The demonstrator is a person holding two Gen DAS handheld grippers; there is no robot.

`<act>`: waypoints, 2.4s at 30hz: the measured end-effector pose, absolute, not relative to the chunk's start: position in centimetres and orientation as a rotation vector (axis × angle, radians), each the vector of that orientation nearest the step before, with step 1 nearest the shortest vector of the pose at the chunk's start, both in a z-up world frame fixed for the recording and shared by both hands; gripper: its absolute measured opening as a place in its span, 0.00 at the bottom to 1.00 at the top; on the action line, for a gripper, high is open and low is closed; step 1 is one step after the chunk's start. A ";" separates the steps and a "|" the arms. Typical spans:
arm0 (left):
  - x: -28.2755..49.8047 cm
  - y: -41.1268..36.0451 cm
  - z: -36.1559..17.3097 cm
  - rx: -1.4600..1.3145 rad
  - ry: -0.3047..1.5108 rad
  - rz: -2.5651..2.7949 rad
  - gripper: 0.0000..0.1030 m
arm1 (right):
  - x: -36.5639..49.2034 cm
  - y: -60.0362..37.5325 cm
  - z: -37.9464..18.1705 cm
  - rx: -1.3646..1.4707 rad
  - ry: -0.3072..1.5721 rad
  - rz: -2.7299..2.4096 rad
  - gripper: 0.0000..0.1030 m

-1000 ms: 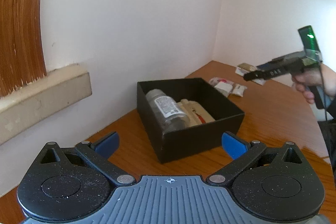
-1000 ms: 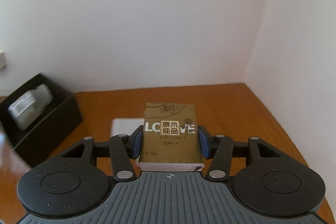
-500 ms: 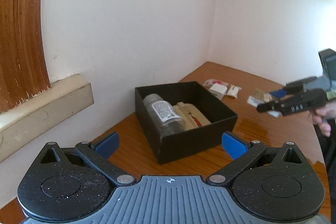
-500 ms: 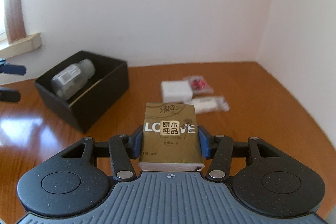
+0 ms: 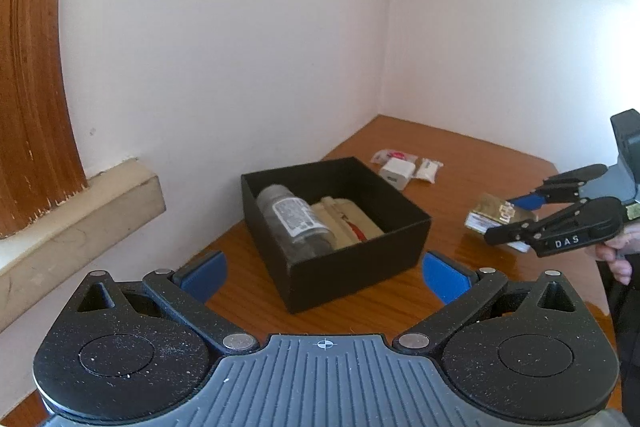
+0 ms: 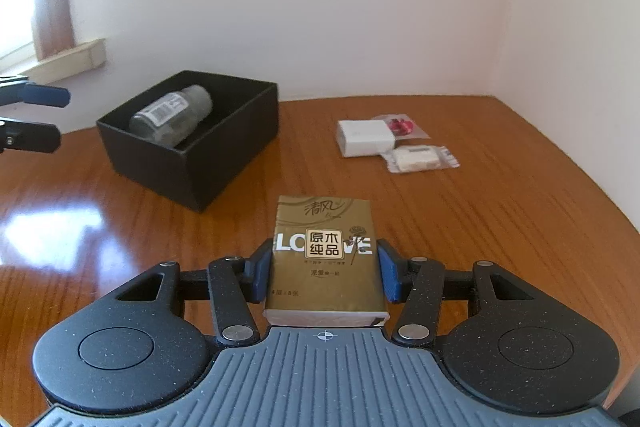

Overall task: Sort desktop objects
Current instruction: 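Carry the tissue pack with the right gripper into the black box and open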

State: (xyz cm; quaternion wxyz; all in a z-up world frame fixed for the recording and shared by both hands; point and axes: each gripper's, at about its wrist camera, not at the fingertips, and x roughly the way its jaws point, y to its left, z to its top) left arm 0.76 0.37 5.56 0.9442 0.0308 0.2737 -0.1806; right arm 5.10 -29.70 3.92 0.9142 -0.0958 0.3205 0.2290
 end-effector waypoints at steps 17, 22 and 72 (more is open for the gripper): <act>0.9 0.7 5.4 0.053 0.565 -0.361 1.00 | 4.2 -27.8 3.7 -0.201 0.666 0.491 0.51; 1.0 0.8 5.3 0.052 0.569 -0.357 1.00 | 4.1 -27.4 3.8 -0.200 0.667 0.495 0.51; 1.8 2.1 4.5 0.036 0.589 -0.319 1.00 | 10.2 -18.0 6.9 0.044 0.573 0.540 0.51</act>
